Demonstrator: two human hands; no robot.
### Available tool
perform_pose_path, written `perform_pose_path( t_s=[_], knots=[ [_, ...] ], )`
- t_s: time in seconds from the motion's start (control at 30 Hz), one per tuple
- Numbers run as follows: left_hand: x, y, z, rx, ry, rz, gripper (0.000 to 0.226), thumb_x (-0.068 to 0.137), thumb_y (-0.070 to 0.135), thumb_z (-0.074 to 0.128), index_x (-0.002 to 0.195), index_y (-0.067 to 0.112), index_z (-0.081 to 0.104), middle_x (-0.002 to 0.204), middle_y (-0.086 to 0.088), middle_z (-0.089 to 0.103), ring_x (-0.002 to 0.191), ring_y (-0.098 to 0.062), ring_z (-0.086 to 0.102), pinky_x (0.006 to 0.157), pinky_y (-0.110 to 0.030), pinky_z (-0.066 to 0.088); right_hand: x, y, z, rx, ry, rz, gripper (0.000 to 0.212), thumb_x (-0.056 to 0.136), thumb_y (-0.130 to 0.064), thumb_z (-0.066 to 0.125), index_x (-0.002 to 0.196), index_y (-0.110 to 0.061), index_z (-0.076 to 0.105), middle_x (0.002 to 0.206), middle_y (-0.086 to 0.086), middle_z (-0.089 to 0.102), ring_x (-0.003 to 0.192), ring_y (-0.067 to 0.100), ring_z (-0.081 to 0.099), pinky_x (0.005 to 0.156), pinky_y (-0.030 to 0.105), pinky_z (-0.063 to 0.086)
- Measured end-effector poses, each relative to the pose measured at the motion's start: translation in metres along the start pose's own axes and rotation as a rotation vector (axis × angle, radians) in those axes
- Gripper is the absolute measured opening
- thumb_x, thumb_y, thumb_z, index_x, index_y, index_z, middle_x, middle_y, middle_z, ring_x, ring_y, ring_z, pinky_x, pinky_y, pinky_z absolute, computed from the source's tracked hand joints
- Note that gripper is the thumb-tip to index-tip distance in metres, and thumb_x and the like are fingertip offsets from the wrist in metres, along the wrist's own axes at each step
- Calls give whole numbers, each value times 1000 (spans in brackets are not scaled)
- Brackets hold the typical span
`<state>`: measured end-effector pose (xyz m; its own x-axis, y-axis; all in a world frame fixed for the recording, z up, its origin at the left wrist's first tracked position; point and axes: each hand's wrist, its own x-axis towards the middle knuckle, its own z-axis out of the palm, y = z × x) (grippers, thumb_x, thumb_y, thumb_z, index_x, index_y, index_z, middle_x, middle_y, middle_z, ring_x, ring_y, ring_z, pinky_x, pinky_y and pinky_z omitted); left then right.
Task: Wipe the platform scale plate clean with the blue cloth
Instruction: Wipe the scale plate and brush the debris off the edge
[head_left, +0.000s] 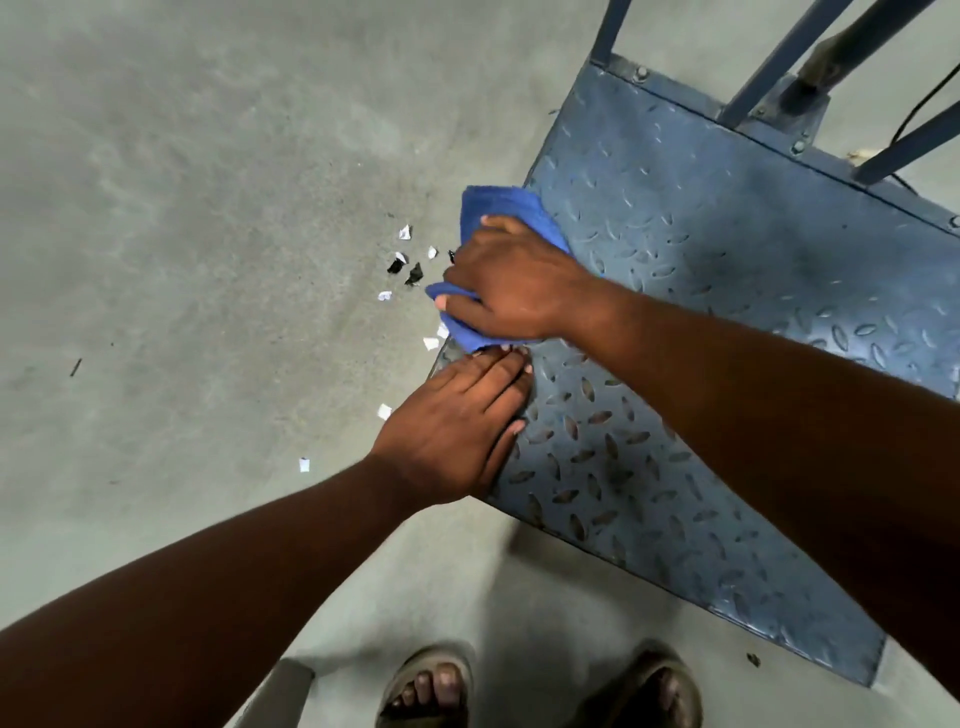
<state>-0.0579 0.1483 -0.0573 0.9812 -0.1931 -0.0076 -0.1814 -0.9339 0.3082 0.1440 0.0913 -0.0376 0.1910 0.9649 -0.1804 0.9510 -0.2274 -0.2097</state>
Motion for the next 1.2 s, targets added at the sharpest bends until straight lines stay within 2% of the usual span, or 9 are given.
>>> perform_pose_path(
  t_s=[0.23,0.27,0.3,0.33,0.57,0.67,0.87,0.97,1.2],
  knots=[
    [8,0,5,115,-145,71,53,112,42,36,161,22,47,166,-2,47,153,-17,43,123,-62,35,17,-39,-37,-60,-411,280,43,99,-46,39,93,-21,73,101,4,71,113,23,61,115,43,30],
    [17,0,0,140,-261,42,49,108,48,42,155,37,53,158,12,54,144,-4,49,116,-8,30,15,-55,-36,13,-486,232,37,101,-43,43,83,-21,67,90,2,66,99,18,62,107,37,35],
    [22,0,-4,170,-307,-18,43,99,50,56,142,45,64,143,19,65,131,1,57,38,-80,32,11,-67,-38,89,-548,224,36,103,-40,45,76,-21,60,83,0,62,88,15,58,98,30,36],
    [19,1,-6,122,-229,1,41,86,42,73,127,37,76,125,12,74,117,-8,67,91,-70,47,8,-72,-37,128,-560,211,39,104,-39,47,71,-20,51,80,-3,58,85,14,53,91,27,35],
    [-4,3,3,-49,-50,23,62,109,39,37,165,13,37,172,-10,36,159,-24,33,133,-39,21,20,-19,-36,-115,-418,225,51,103,-50,32,91,-19,70,108,6,71,112,27,56,118,46,26],
    [-2,-3,3,-6,-68,26,60,111,39,33,167,15,33,173,-8,33,161,-23,30,134,-37,14,27,5,-40,-107,-347,406,49,102,-51,33,108,-22,72,127,9,68,136,27,47,126,47,12],
    [-2,3,7,-42,-321,-97,58,113,39,37,166,17,30,174,-4,29,159,-19,30,128,-28,12,-7,-113,-4,184,-316,214,42,100,-50,43,74,-20,55,82,-1,61,92,22,59,92,36,35],
    [-2,4,5,-72,-174,-35,51,109,38,40,150,13,57,148,-13,63,136,-33,58,118,-42,42,-8,-84,7,184,-196,217,46,101,-51,39,75,-22,64,78,-3,66,96,24,60,99,38,35],
    [2,4,0,75,-116,4,63,111,43,33,168,16,32,174,-7,31,161,-21,29,134,-41,15,-10,57,-15,61,-18,488,55,106,-52,25,156,-33,36,171,-3,20,160,23,6,127,59,2]
  ],
)
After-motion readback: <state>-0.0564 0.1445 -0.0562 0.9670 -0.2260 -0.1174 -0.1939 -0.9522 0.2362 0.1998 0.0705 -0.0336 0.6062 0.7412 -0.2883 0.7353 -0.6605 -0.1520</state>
